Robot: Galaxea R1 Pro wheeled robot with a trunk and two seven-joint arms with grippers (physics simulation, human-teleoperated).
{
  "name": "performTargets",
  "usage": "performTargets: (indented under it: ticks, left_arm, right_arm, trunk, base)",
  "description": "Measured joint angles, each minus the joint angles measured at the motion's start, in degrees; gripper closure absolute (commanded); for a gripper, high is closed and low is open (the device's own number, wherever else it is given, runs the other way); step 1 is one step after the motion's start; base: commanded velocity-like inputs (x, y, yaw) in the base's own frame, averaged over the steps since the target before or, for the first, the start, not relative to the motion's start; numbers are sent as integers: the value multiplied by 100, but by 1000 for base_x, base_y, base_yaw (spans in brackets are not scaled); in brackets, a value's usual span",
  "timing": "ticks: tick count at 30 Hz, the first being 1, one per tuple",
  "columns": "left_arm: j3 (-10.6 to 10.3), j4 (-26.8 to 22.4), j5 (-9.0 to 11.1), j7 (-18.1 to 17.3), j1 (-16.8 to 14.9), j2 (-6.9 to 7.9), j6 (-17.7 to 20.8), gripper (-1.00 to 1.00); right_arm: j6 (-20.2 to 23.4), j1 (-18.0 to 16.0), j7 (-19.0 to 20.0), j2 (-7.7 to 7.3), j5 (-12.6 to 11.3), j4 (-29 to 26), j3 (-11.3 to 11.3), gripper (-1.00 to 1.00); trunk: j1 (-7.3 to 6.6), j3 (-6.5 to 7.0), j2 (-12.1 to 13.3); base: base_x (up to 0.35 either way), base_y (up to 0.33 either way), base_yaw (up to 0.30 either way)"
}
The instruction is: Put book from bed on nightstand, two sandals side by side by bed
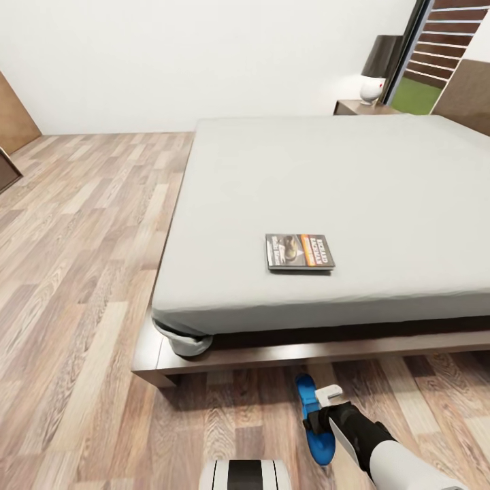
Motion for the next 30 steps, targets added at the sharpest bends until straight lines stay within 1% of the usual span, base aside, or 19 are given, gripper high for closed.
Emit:
performTargets:
  ticks: [17,23,30]
  left_arm:
    - [-1,1,-3,-7,-1,-1,6,100]
    - [-1,0,-7,-1,0,-4,6,100]
    - [-1,1,-7,-2,-1,-2,12,100]
  right_arm:
    - [-1,0,-1,-1,-4,35,7,100]
    - [-2,0,0,-1,-3,40,11,100]
    - [-5,0,-1,-1,-1,45,9,100]
  trunk:
    - [2,0,0]
    - [2,0,0]
    - [2,0,0]
  base:
    - [38,36,0]
    - [2,135,0]
    - [0,34,0]
